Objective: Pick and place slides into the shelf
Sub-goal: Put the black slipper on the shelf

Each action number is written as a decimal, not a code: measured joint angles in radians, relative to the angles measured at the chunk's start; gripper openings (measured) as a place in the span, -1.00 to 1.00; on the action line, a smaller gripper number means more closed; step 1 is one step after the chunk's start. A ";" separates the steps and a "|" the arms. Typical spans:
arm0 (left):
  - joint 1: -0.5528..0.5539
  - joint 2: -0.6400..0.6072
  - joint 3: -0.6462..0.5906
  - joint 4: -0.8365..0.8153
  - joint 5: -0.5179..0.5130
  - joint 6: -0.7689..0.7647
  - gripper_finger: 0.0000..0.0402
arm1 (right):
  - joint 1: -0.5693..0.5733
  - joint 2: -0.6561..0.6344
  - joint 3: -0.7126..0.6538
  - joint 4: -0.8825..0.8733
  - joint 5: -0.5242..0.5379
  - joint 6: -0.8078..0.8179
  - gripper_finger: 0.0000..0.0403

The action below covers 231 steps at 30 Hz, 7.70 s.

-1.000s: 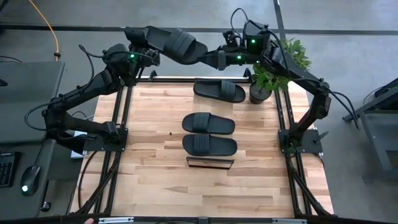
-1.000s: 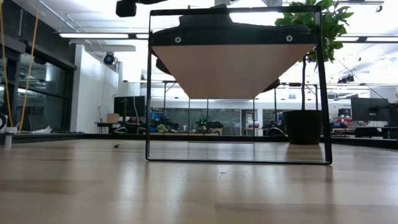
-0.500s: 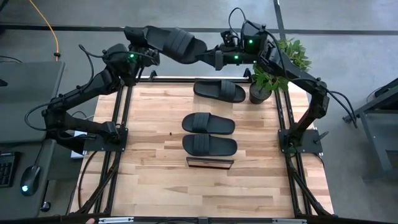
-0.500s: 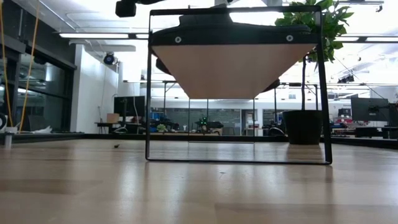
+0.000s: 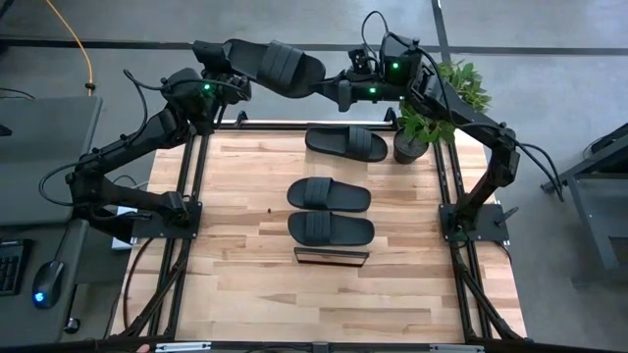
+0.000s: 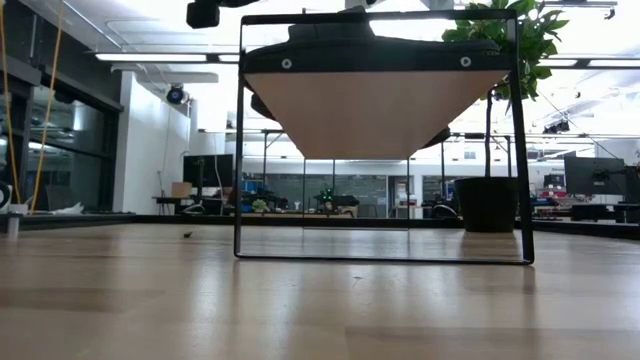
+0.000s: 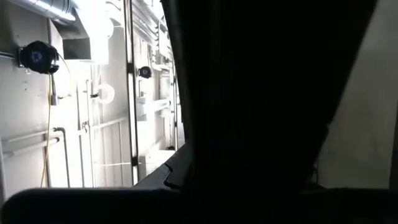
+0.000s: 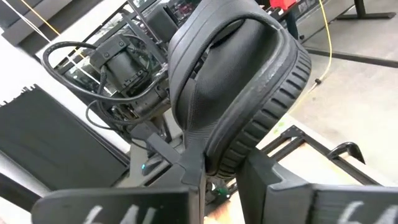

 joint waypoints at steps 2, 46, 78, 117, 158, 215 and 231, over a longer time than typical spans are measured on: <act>0.000 0.000 0.000 0.000 0.001 -0.001 -0.55 | 0.000 0.000 0.000 -0.002 0.002 -0.005 -0.81; -0.001 -0.255 0.000 -0.081 0.203 -0.553 0.43 | 0.250 -0.212 -0.182 -0.470 0.455 -0.051 -0.82; -0.001 -0.246 0.000 -0.130 0.241 -0.603 0.43 | 0.362 -0.744 -1.353 0.662 0.566 0.207 -0.82; -0.001 -0.241 0.000 -0.183 0.245 -0.628 0.43 | 0.362 -0.746 -1.624 0.833 0.585 0.392 -0.82; -0.001 -0.175 0.000 -0.205 0.245 -0.652 0.43 | 0.355 -0.829 -1.623 0.539 0.499 0.415 0.09; -0.001 -0.176 0.000 -0.236 0.268 -0.682 0.43 | 0.310 -0.202 -0.732 -0.258 0.816 -0.408 0.10; -0.001 -0.176 0.000 -0.244 0.270 -0.683 0.43 | 0.301 -0.177 -0.740 -0.232 0.742 -0.377 0.06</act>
